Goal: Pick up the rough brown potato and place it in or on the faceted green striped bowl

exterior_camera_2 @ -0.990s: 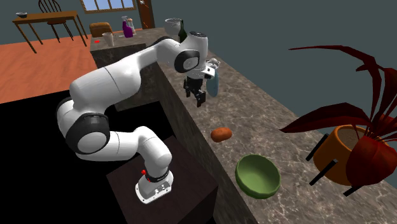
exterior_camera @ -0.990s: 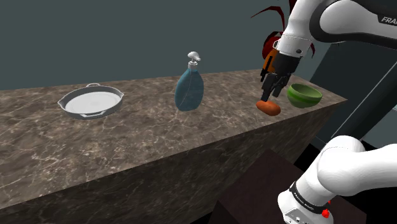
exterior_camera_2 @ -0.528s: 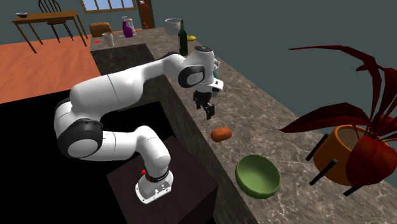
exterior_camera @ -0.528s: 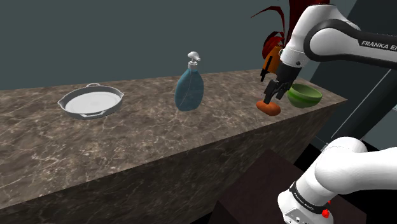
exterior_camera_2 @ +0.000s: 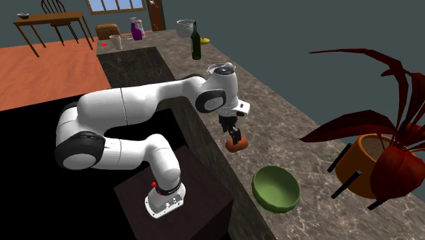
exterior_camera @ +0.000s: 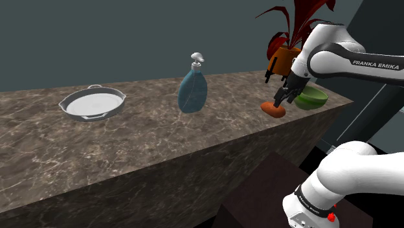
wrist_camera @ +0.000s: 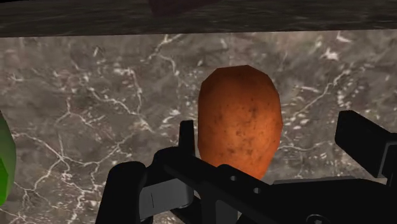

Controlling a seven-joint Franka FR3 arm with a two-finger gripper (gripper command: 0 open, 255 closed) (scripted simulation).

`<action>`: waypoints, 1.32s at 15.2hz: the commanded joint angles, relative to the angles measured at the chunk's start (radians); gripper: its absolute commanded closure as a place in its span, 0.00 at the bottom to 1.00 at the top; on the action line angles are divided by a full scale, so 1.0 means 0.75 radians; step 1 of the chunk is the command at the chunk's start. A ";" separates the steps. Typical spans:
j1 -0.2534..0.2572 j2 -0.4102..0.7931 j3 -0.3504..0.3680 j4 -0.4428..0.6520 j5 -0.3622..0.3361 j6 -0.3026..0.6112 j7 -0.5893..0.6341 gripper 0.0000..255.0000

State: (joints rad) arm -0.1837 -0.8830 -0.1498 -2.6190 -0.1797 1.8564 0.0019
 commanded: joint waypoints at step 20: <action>-0.019 0.029 -0.031 -0.122 -0.035 0.159 0.001 1.00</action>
State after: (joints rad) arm -0.1978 -0.8613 -0.1733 -2.7098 -0.2058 1.9758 0.0027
